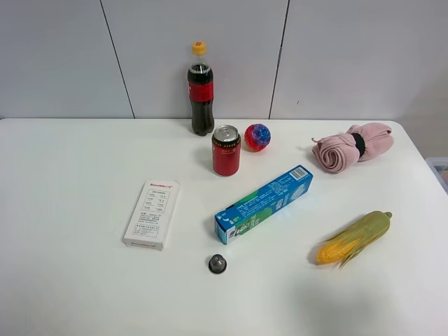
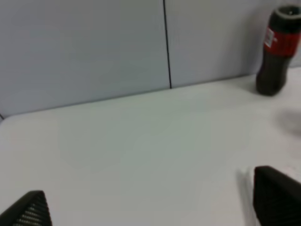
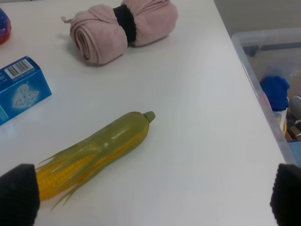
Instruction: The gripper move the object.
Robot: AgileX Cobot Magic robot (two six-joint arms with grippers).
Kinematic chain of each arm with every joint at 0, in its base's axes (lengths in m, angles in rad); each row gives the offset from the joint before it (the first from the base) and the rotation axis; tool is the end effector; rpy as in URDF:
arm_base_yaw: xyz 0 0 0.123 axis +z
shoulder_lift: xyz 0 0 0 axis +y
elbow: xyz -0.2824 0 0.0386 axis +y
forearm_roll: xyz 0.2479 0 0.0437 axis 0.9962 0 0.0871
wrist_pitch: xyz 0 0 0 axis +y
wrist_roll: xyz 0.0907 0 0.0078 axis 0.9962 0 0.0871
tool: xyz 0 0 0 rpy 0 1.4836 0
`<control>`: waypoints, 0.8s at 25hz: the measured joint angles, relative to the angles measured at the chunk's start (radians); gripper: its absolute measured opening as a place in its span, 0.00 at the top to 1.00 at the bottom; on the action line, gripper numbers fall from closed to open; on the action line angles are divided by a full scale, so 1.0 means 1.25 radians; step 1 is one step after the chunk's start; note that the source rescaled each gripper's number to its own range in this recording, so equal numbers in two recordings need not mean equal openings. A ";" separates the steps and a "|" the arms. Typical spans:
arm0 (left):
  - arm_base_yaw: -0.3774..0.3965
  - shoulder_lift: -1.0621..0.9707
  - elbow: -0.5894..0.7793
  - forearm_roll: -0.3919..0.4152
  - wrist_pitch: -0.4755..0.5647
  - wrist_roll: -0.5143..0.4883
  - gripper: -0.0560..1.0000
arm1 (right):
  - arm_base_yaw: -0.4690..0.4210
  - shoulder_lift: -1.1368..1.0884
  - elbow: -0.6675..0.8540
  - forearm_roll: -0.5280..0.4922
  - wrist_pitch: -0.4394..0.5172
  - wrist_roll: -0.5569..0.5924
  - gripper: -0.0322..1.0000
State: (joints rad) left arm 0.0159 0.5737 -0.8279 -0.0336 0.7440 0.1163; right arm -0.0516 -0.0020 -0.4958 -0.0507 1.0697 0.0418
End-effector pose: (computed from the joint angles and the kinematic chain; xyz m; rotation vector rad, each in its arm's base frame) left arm 0.0964 -0.0005 0.3776 0.0895 1.9713 0.0477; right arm -0.0053 -0.0038 0.2754 0.0985 2.0527 -0.0669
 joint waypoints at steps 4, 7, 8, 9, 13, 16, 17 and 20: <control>-0.001 -0.144 0.067 -0.024 0.020 -0.030 0.21 | 0.000 0.000 0.000 0.000 0.000 0.000 0.00; -0.001 -0.233 0.111 -0.030 0.026 -0.053 0.19 | 0.000 0.000 0.000 0.000 0.000 0.000 0.00; -0.001 -0.256 0.125 -0.030 0.028 -0.054 0.19 | 0.000 0.000 0.000 0.000 0.000 0.000 0.00; -0.001 -0.276 0.137 -0.030 0.032 -0.055 0.19 | 0.000 0.000 0.000 0.000 0.000 0.000 0.00; -0.001 -0.340 0.185 -0.030 0.064 -0.058 0.19 | 0.000 0.000 0.000 0.000 0.000 0.000 0.00; -0.001 -0.379 0.194 -0.030 0.103 -0.058 0.19 | 0.000 0.000 0.000 0.000 0.000 0.000 0.00; -0.001 -0.388 0.194 -0.029 0.118 -0.058 0.19 | 0.000 0.000 0.000 0.000 0.000 0.000 0.00; -0.001 -0.413 0.200 -0.017 0.161 -0.058 0.19 | 0.000 0.000 0.000 0.000 0.000 0.000 0.00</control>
State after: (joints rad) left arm 0.0150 0.0578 -0.5783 -0.0555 0.9452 0.0440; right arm -0.0516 -0.0020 -0.4958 -0.0507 1.0697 0.0418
